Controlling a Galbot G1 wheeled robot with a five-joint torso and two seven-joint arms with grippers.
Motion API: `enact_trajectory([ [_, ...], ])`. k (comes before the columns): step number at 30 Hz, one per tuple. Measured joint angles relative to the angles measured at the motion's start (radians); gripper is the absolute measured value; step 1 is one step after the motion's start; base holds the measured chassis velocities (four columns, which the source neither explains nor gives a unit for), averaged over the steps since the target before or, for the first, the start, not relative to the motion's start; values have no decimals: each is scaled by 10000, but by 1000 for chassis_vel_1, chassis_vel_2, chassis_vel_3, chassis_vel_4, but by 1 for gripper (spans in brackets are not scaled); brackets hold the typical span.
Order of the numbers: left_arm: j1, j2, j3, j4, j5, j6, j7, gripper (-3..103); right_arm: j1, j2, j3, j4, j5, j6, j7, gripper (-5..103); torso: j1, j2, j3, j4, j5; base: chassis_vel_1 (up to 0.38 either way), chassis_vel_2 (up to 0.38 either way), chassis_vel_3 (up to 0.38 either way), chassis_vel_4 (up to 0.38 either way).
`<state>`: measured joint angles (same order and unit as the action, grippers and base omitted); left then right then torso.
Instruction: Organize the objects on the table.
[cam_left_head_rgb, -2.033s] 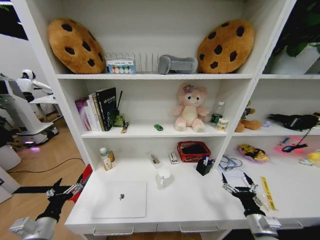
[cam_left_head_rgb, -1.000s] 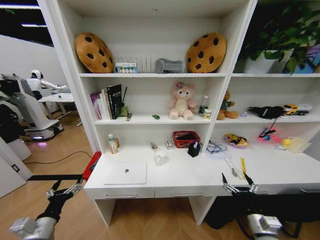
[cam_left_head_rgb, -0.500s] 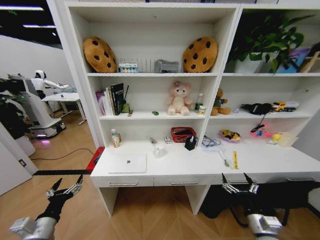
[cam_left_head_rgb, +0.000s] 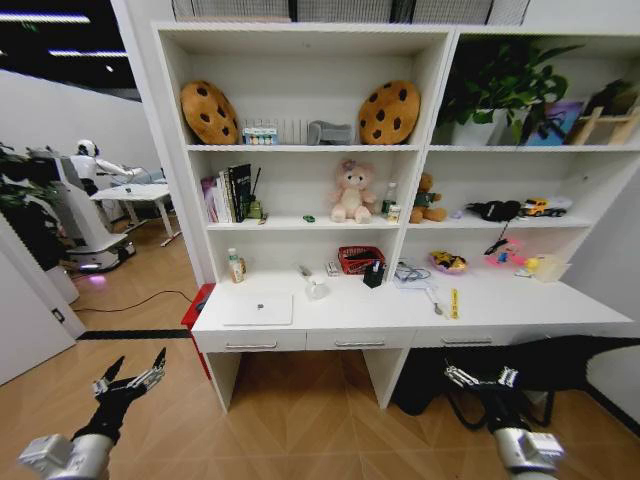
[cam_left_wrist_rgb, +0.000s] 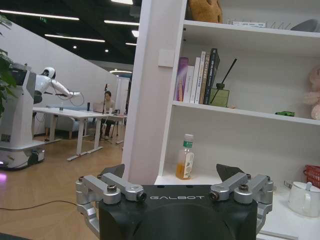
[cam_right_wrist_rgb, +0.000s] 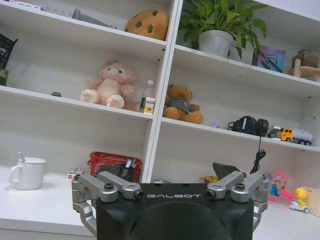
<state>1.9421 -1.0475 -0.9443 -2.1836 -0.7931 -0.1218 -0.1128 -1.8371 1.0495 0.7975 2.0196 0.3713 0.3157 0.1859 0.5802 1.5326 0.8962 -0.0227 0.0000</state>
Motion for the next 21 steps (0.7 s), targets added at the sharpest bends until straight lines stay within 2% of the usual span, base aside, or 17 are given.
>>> enact_trajectory([
  [3,0,-1,0,0,0,0,1,100,0,0,0,0,0,0,0,100,-3,2,-2,6,0,155,-138,-155,169],
  [10,0,0,0,0,0,-1,0,100,0,0,0,0,0,0,1,100,2,0,0,-3,-2,134,-135,-141,126],
  [14,1,-1,0,0,0,0,0,100,8,-2,0,0,0,0,0,100,0,0,0,12,-1,146,-153,-80,192],
  [21,1,-1,0,0,0,0,0,100,-5,1,0,0,0,1,0,100,-10,7,-4,-2,-6,89,-120,-95,99],
])
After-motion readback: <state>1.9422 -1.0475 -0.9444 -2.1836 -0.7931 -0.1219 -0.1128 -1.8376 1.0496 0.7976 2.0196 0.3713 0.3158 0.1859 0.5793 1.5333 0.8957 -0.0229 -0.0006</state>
